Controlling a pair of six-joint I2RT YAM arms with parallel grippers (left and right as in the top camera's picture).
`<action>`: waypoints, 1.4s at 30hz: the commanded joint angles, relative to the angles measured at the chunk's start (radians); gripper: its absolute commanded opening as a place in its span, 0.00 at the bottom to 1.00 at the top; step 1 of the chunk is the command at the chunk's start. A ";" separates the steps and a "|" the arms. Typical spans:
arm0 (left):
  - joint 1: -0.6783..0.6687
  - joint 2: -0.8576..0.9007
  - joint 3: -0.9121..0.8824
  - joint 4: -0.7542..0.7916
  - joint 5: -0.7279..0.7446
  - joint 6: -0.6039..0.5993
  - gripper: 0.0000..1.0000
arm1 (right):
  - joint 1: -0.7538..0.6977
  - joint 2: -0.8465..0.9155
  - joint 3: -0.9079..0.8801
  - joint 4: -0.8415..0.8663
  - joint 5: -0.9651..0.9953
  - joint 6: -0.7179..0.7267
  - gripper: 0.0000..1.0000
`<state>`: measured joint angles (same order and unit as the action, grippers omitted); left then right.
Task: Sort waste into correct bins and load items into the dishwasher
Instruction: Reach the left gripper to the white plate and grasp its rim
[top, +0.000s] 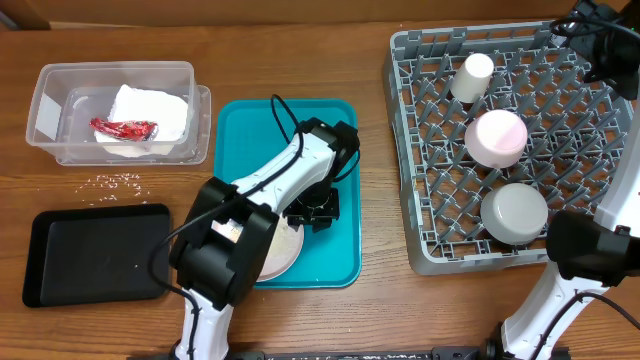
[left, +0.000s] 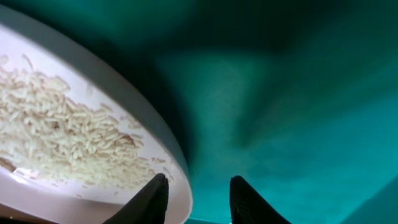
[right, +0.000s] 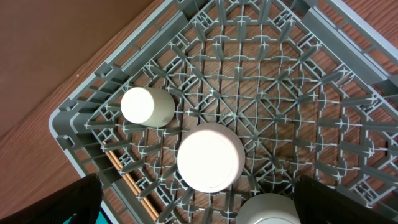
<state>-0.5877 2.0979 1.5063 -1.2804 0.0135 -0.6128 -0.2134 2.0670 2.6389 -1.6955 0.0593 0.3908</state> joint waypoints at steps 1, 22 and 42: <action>0.000 0.031 -0.004 0.013 -0.025 -0.023 0.35 | 0.003 -0.029 0.018 0.002 0.010 -0.005 1.00; 0.000 0.034 -0.005 0.092 -0.125 -0.024 0.04 | 0.003 -0.029 0.018 0.002 0.010 -0.005 1.00; 0.004 0.034 0.203 -0.193 -0.235 -0.134 0.04 | 0.003 -0.029 0.018 0.002 0.010 -0.005 1.00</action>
<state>-0.5877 2.1284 1.6352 -1.4368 -0.1539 -0.6872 -0.2134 2.0670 2.6389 -1.6947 0.0597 0.3912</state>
